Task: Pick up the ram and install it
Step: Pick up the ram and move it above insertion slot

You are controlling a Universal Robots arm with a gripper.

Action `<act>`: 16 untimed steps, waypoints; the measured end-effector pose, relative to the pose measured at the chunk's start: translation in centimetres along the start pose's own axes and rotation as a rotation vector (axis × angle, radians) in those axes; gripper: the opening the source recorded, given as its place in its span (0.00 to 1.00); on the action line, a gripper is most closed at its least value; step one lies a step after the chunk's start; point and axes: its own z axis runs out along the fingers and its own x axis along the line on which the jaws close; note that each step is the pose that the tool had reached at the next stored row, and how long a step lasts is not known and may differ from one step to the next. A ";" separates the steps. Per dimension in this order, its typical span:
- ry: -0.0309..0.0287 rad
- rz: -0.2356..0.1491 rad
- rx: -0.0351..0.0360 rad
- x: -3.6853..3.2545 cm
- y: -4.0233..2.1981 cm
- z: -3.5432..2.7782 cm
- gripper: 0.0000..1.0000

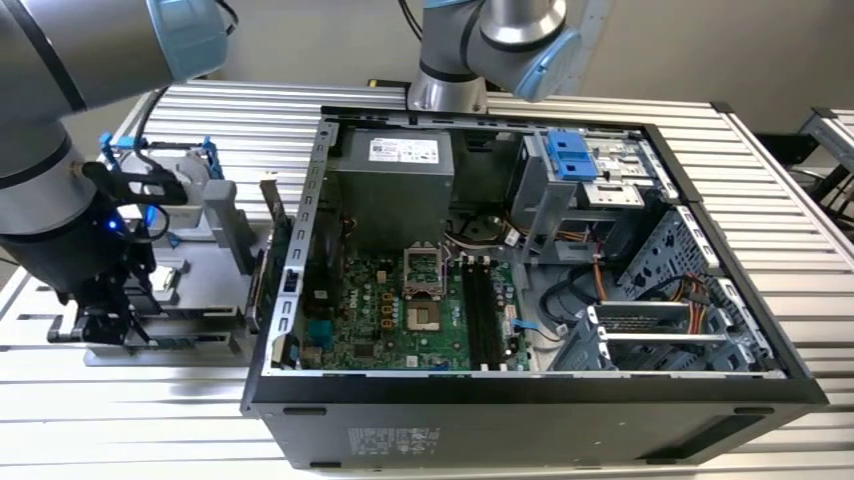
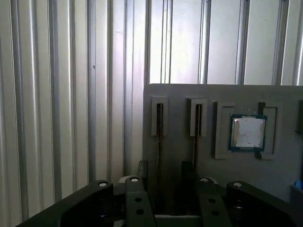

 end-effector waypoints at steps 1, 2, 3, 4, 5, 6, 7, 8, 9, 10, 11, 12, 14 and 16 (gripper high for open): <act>0.0000 0.000 0.0000 0.06 0.00 0.18 1.00; -0.0002 0.000 0.0002 0.09 0.00 0.37 1.00; -0.0002 0.000 0.0002 0.10 0.01 0.56 1.00; -0.0002 0.000 0.0002 0.10 0.01 0.73 1.00; -0.0001 0.000 0.0001 0.10 0.01 0.90 1.00; -0.0002 0.000 0.0001 0.10 0.01 1.09 1.00; -0.0001 0.000 0.0001 0.10 0.01 1.27 1.00; -0.0001 0.000 0.0001 0.10 0.01 1.46 1.00; -0.0001 0.000 0.0000 0.10 0.02 1.63 1.00; -0.0001 0.000 0.0001 0.09 0.02 1.82 1.00; -0.0002 0.000 0.0001 0.09 0.02 2.02 1.00; -0.0002 0.000 0.0001 0.08 0.02 2.19 1.00; -0.0002 0.000 0.0001 0.06 0.02 2.50 1.00; 0.0000 0.000 0.0000 0.05 0.02 2.55 1.00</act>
